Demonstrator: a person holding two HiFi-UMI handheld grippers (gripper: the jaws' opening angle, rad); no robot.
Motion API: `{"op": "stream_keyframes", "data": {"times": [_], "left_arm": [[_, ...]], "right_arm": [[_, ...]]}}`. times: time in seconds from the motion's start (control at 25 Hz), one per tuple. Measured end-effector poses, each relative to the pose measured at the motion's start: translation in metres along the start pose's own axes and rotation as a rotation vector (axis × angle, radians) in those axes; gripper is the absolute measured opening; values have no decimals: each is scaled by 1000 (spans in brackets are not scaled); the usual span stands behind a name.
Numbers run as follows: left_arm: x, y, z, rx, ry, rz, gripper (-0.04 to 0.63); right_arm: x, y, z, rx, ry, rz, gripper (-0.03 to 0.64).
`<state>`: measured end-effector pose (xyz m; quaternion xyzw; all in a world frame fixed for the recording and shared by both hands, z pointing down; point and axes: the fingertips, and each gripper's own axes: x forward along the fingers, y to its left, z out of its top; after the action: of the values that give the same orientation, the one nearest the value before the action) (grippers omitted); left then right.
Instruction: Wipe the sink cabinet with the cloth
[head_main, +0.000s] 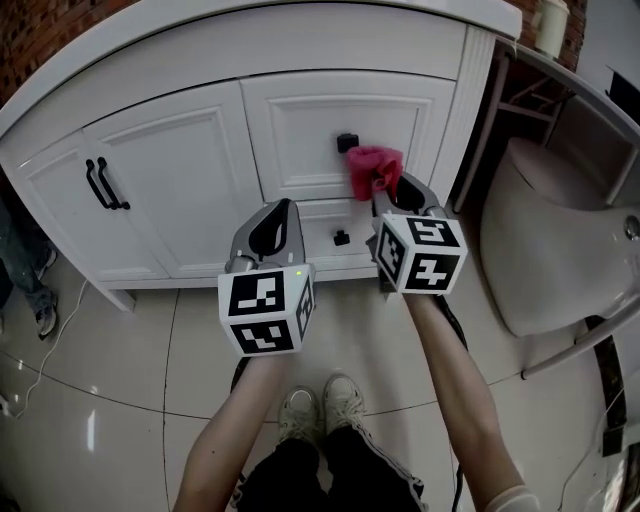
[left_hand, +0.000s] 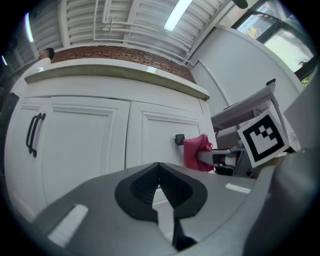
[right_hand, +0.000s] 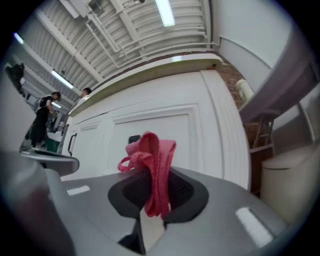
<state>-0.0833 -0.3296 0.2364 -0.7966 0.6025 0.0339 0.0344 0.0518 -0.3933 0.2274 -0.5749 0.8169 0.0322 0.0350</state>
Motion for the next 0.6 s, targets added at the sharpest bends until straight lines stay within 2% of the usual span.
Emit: {"op": "stream_keyframes", "data": {"times": [0.08,0.24,0.4,0.48,0.6], "left_arm": [[1,-5,-2,10,7,-9,4],[4,-12,-5,32,14,-19,3],[4,-16,-10,37,15,-27,4],[2,-12,-16,17,16,-27,4],[-6,11,-26,-22,10,16,3]], "right_arm": [[-7,-37,0,71,-8,-68,57],[-23,-75,4,38,-17,-139,57],[-37,-112,5,110,-22,-240,57],[-48,-106,8,153,-43,-238,57],[-50,-41,8,142,-81,-116,57]]}}
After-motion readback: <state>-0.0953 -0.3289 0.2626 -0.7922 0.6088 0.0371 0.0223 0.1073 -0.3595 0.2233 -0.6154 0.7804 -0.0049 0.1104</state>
